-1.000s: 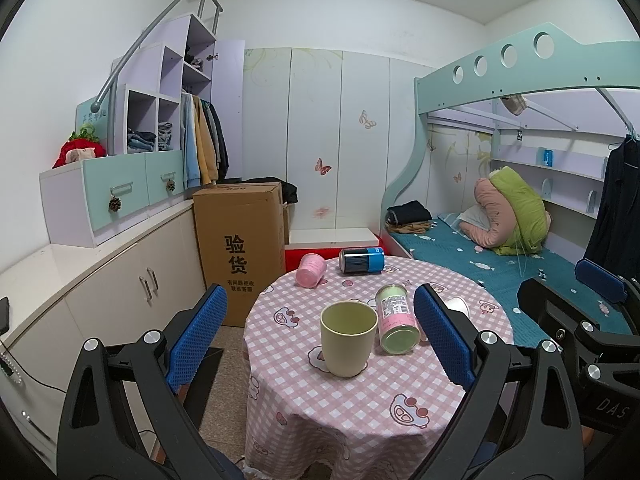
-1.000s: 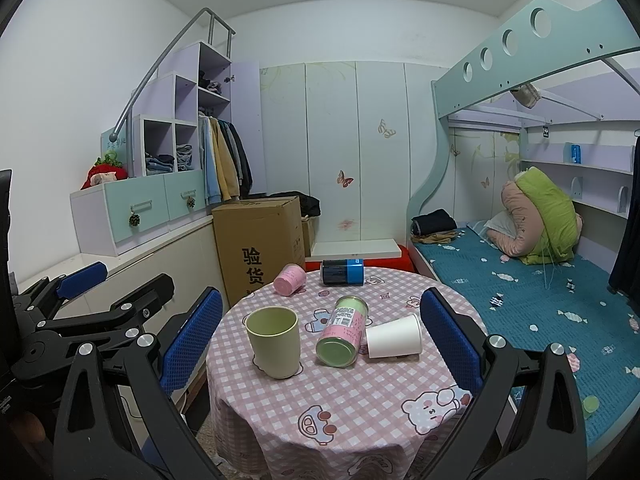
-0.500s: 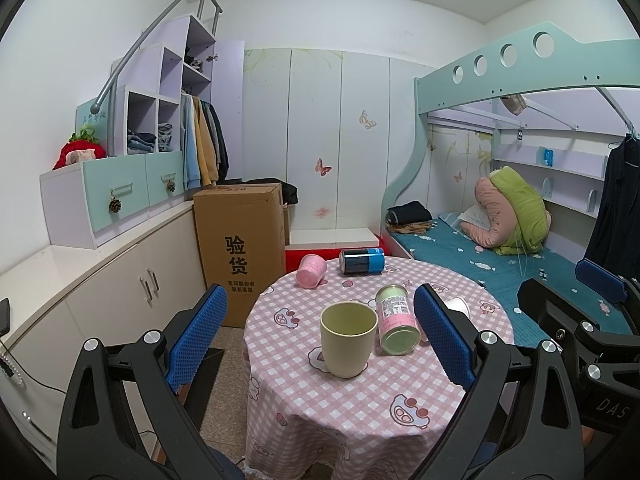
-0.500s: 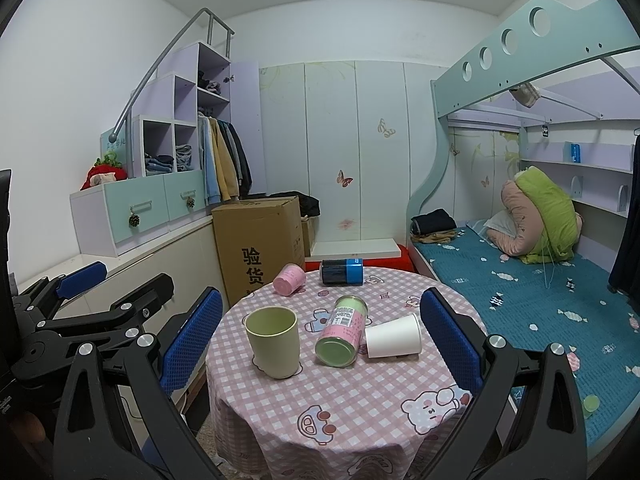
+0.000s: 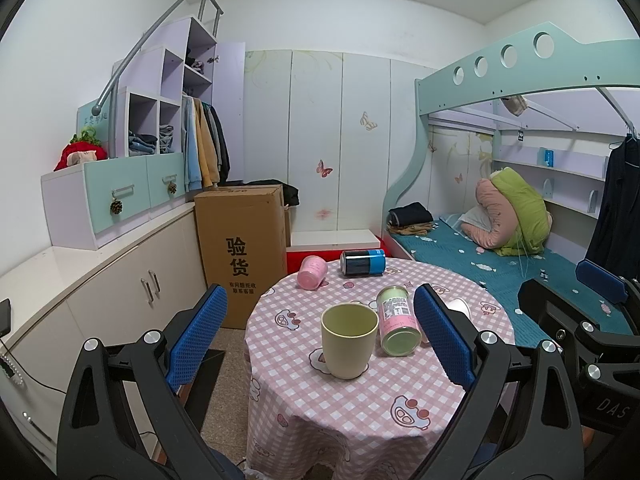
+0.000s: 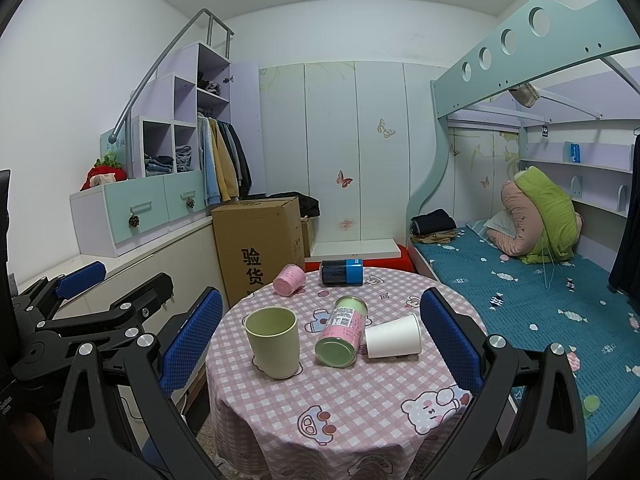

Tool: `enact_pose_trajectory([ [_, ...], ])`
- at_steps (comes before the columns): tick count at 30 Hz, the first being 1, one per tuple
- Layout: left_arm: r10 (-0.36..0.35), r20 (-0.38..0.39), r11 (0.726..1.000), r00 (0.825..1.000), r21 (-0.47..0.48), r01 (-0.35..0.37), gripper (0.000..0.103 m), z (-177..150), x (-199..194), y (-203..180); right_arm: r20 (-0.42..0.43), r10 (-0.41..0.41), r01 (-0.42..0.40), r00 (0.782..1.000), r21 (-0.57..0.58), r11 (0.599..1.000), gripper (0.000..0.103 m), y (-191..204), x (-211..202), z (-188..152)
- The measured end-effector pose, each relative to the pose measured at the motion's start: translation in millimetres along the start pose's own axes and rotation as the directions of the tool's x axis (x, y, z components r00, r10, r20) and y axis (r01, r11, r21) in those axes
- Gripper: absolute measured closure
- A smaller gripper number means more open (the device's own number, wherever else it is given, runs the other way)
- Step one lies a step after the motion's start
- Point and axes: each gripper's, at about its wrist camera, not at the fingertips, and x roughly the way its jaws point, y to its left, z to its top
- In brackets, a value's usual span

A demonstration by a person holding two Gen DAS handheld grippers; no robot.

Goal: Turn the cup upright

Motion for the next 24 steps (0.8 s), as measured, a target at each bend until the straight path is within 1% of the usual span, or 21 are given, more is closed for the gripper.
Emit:
enact_pose_trajectory([
  [24,0.008,-0.001,1.000,1.000,0.000,-0.008,0.008,1.5,6.6,4.3,-0.008,-0.003,0.003,1.000,0.000,1.000,0.007,0.4,3.8,1.5],
])
